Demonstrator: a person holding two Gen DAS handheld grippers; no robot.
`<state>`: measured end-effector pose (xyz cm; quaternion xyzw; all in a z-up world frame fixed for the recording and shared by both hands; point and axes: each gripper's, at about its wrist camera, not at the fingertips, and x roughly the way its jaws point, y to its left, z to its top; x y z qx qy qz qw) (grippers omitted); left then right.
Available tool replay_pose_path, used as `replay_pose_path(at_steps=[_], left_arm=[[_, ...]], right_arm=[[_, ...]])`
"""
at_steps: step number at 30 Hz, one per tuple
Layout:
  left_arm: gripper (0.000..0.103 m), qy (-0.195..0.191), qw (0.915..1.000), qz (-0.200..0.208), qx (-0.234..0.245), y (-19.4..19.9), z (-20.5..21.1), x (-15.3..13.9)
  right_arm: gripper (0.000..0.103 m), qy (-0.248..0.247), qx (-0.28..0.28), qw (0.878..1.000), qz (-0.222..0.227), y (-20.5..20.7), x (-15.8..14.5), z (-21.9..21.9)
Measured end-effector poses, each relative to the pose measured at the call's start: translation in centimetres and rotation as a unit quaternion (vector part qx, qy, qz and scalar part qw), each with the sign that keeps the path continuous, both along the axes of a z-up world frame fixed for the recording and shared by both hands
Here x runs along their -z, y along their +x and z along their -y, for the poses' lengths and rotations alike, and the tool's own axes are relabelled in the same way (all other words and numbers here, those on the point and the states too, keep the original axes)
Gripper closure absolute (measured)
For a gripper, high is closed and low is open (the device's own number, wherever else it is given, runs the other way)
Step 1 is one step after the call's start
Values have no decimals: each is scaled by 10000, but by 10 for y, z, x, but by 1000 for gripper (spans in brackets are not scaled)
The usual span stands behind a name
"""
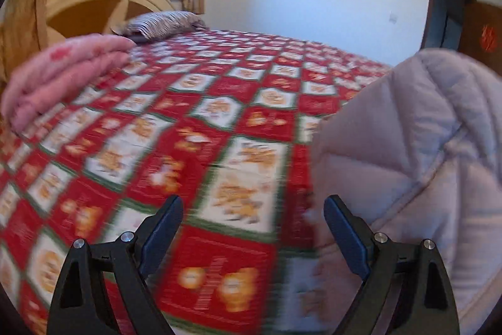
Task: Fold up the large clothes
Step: 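Grasp the jacket bundle with the right tool while the left tool holds its other end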
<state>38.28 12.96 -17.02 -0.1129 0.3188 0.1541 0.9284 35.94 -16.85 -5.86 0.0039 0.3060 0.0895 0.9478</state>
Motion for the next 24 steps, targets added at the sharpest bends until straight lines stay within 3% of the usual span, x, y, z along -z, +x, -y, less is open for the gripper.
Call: replay_pose_path(at_steps=[3,7,9,12,14,19,24], left_arm=[[12,157,9995,228,153,2,29,-10],[12,1026,9906,601,680,-2,84,-23],[12,1390,9828,741,968,-5,108,-27],[12,1802,9692,930,1397,-13,141,-33],[12,1866,9658,942,1531,-12,153,-34],[10,1925,9640,749,1674,-2,175,-28],[9,1843,9654,612,1741,9,183,-16]], right_arm=[[13,-80,-323,9994,-15,16,-13,-43],[23,-237,-567,9981,71,24,-16,-75],[30,-257,-510,9983,-72,33,-1,-75],[50,-452,-311,9975,-436,48,34,-65],[62,-435,-81,9969,-649,52,56,-47],[62,-113,219,9967,-776,55,86,-3],[62,-299,318,9968,-669,56,103,0]])
